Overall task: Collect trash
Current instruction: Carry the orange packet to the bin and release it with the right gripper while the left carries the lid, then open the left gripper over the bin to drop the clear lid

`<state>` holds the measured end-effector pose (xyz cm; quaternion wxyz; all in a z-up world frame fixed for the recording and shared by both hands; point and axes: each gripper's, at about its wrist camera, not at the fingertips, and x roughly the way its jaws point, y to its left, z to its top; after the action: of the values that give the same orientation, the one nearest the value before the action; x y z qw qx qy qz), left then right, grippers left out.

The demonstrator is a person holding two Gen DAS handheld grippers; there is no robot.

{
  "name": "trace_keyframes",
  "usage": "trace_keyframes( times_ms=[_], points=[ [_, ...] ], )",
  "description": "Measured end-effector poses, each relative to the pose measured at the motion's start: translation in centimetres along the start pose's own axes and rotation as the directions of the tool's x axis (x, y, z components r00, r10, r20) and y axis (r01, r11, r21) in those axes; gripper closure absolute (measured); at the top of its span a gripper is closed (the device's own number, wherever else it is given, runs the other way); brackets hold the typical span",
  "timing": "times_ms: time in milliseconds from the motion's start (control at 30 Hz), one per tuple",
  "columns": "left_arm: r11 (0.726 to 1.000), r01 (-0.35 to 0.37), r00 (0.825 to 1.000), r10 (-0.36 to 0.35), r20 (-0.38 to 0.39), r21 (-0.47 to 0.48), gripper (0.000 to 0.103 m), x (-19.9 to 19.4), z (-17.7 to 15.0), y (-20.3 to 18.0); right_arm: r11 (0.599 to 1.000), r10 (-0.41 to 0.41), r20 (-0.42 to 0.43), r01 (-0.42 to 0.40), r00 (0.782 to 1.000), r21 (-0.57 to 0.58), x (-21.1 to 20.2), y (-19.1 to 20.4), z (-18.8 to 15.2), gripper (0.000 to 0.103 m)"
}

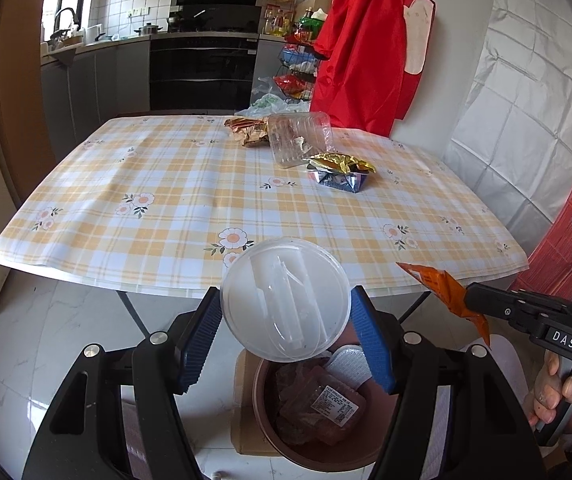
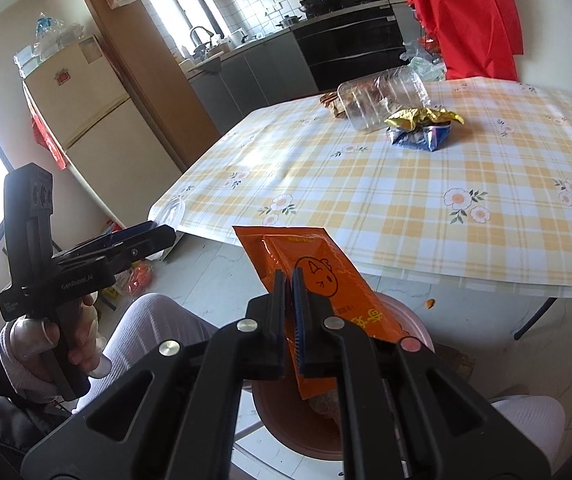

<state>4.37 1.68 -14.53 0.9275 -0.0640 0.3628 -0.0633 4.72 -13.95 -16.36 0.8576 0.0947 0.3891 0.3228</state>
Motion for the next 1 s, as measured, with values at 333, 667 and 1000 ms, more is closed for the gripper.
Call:
trace_keyframes(
  times_ms=[333, 667, 1000],
  points=[
    [1.0, -0.001, 1.0, 0.001, -0.021, -0.004, 0.039, 0.8, -0.3, 0.2, 0.999, -0.018, -0.03, 0.017, 0.999, -0.028, 0.9, 0.5, -0.4, 0.082],
    [1.0, 0.005, 1.0, -0.005, -0.029, 0.001, 0.039, 0.9, -0.6, 0.0, 0.991, -0.133, 0.094, 0.135, 0.987, -0.016, -1.1, -0.1, 0.8, 0.006],
    [0.999, 0.034, 0.998, -0.031, -0.061, 0.042, 0.039, 1.7, -1.1, -1.6, 0.968, -0.248, 0.103, 0.244, 0.963, 0.053, -1.0, -2.2, 0.5, 0.006]
  ],
)
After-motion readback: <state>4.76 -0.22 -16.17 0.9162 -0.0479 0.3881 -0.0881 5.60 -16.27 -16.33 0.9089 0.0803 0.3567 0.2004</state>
